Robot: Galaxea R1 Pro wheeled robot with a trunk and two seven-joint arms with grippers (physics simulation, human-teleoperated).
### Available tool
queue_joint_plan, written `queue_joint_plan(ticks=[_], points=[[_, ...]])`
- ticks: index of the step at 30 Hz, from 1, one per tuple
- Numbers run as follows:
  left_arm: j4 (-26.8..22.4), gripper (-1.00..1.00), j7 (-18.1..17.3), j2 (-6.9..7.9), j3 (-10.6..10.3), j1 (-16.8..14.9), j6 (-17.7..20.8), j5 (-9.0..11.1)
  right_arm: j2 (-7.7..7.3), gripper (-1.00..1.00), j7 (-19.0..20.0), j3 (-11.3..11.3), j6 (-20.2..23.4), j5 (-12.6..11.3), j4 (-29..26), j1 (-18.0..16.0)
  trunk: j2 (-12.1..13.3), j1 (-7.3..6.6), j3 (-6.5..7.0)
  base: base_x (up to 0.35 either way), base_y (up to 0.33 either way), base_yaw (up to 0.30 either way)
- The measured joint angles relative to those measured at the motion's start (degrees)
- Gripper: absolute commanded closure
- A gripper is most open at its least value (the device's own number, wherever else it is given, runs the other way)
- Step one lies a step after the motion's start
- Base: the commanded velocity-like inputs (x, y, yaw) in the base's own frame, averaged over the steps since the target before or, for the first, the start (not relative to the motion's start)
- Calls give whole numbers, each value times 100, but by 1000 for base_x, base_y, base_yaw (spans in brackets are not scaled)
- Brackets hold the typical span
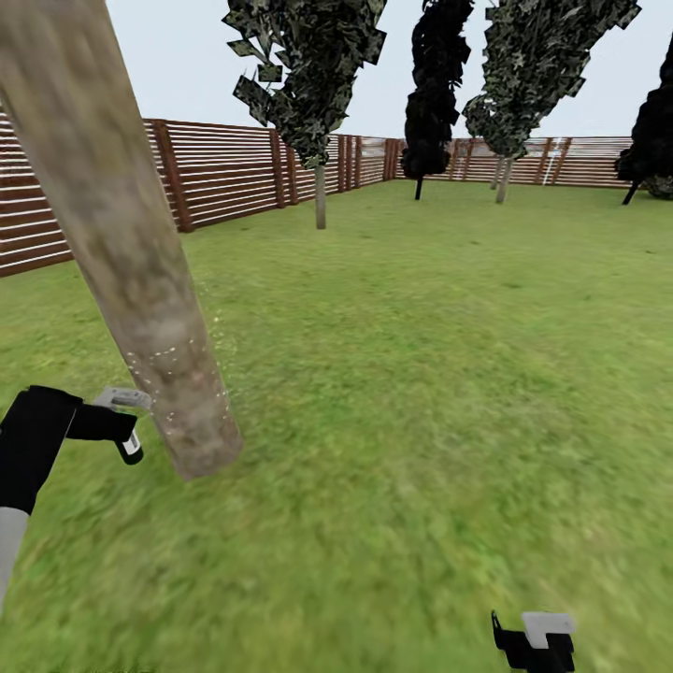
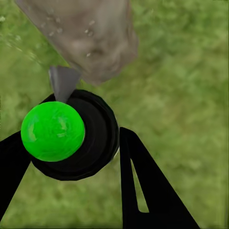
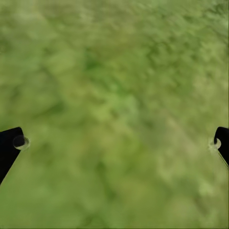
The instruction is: In the garden, pick up the pesticide atomizer on the floor and spray pesticide onto both trees until each tree trunk is fully covered.
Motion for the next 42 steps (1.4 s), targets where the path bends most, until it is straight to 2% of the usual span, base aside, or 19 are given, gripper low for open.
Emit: queue_joint_plan(ticks=[11, 17, 30, 32, 34, 35, 36, 38, 40, 42], points=[[12, 100, 17, -3, 7, 1, -1, -5, 0, -100, 1, -1, -1, 0, -1, 1, 0, 0, 0, 182, -237, 47], [-2, 100, 22, 12, 14, 0, -2, -12, 0, -100, 0, -1, -1, 0, -1, 1, 0, 2, 0, 22, -269, 13], [42, 100, 47, 10, 14, 7, 42, -97, 0, -100, 0, -3, 0, -4, 0, 0, 0, 0, 0, 72, -262, 239], [63, 100, 244, 13, 17, 15, 38, -106, 0, -100, 0, -8, -1, -8, 0, 1, 0, -1, 0, 211, -218, 42], [175, 100, 690, 18, 47, 34, 25, -135, 0, -100, 1, -9, -1, -8, -5, 1, 0, 0, 0, 214, -216, 9], [375, 100, 886, 2, 140, 42, 20, -129, 0, -100, 1, -9, -1, -4, -5, 1, 0, 0, -1, 181, -227, 1], [454, 100, 951, -39, 174, 43, 28, -71, -5, -100, 1, -10, -1, -2, -7, 1, 0, 0, 0, 69, -256, 0], [469, 100, 1019, -43, 242, 42, 21, -104, -5, -100, 0, -9, -1, 0, -2, 1, 0, 1, 0, -22, -266, 0], [480, 100, 1218, -25, 486, 52, 10, -132, -4, -100, 0, -9, -1, -2, -2, 1, 0, 3, 0, -158, -227, 0], [480, 100, 1383, -25, 665, 310, -7, -93, -2, -100, 1, -11, -1, -9, 0, 1, -1, 2, -1, -55, -51, 60]])
